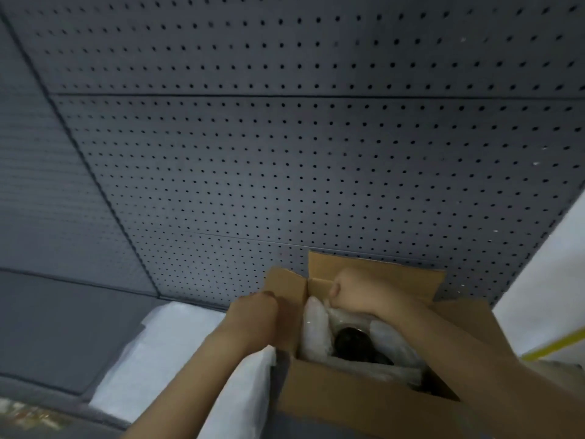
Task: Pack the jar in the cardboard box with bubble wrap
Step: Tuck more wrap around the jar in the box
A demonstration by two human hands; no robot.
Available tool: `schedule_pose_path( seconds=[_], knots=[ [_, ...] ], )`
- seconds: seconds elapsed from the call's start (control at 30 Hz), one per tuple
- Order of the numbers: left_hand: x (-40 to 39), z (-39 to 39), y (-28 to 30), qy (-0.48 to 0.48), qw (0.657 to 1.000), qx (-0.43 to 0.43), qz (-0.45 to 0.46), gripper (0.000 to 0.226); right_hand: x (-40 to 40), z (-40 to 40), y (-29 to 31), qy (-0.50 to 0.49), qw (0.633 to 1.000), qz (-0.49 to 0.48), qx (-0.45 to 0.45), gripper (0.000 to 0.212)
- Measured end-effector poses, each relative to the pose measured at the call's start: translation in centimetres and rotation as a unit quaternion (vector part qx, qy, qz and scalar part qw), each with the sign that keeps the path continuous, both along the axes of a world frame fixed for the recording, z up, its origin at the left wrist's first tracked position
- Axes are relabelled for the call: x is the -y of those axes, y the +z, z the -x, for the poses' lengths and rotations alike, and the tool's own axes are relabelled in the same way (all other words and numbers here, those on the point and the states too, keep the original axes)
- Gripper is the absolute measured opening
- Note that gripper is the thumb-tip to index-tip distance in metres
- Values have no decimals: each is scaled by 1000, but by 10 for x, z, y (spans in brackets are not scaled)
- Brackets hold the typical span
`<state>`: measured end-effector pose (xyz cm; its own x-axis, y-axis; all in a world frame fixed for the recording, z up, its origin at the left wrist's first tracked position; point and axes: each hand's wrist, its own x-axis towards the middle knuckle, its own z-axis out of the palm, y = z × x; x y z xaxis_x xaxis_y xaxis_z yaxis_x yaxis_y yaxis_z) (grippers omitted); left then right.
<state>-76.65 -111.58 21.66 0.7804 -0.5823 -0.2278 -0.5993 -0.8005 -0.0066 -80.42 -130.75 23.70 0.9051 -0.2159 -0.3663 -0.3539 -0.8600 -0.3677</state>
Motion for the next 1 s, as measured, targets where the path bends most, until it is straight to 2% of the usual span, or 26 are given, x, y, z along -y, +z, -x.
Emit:
schedule_pose_path(
  seconds=[0.17, 0.3, 0.43, 0.5, 0.6, 0.67, 0.8, 0.87, 1.0],
  knots=[
    [-119, -25, 12, 23, 998, 14, 63, 36, -130, -32, 18, 52, 999, 7, 7, 36],
    [-201, -43, 5, 55, 997, -2, 59, 38, -211, -49, 9, 49, 998, -40, -8, 33],
    [-245, -60, -13, 52, 998, -36, 30, 39, -257, -65, -18, 33, 993, -97, -58, 31],
    [-256, -70, -22, 53, 997, -58, 24, 39, -266, -74, -40, 18, 992, -95, -82, 30],
    [-262, -88, -36, 54, 995, -78, 22, 39, -261, -92, -77, 30, 992, -43, -113, 34],
    [-262, -98, -44, 57, 994, -94, 17, 39, -255, -103, -102, 32, 993, -6, -118, 43],
    [-264, -121, -55, 61, 990, -128, 10, 39, -241, -127, -158, -46, 993, 4, -107, 64],
    [-270, -133, -62, 61, 989, -136, 11, 39, -235, -138, -180, -65, 989, 21, -134, 76],
    [-282, -150, -79, 52, 985, -163, -8, 39, -233, -145, -196, -105, 975, -24, -195, 88]
  ],
)
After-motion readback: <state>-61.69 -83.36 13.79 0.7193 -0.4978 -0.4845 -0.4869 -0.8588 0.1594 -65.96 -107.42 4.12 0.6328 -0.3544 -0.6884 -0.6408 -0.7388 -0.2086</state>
